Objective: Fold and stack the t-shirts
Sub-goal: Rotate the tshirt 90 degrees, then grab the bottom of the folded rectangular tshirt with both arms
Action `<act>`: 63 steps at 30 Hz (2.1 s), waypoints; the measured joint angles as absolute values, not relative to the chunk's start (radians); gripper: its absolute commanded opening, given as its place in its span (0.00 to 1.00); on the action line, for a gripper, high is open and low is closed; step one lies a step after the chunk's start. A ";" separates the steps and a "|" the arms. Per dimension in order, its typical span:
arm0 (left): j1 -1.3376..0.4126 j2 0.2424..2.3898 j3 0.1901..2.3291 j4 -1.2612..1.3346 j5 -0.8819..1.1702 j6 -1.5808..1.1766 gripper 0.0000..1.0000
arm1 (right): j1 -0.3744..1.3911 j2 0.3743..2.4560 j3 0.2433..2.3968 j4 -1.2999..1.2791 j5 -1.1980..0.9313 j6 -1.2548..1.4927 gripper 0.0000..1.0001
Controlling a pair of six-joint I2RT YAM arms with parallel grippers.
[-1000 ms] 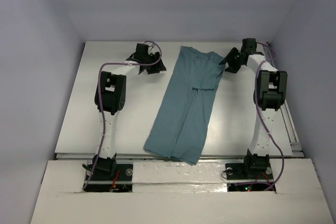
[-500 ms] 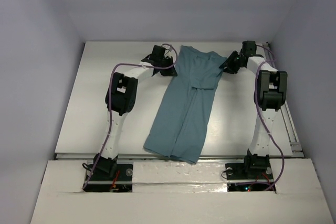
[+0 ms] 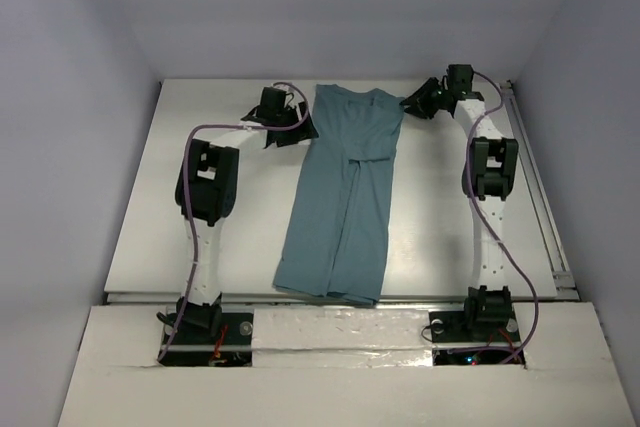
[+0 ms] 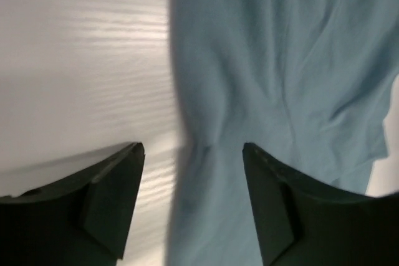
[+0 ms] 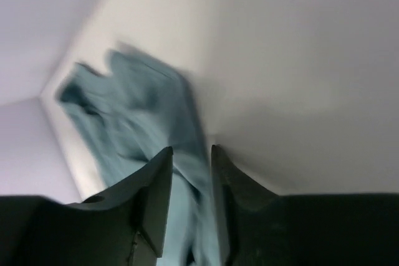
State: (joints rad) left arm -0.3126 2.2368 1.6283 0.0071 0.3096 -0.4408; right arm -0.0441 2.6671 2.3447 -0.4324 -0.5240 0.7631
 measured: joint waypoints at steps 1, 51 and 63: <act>-0.307 2.214 1.607 0.002 0.295 -0.443 0.70 | -0.038 2.697 2.389 -0.419 -0.535 0.788 0.48; -0.574 1.292 0.623 -0.604 0.341 -0.525 0.45 | 0.624 0.813 0.310 -0.575 -0.628 0.953 0.61; -0.577 1.293 0.621 -0.594 0.361 -0.533 0.31 | 0.696 1.063 0.345 -0.359 -0.523 1.011 0.57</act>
State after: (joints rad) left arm -0.5766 1.2930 0.6212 -0.5938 0.3611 -0.5331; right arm 0.6956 1.0630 0.3454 -0.3592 -0.5228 1.0111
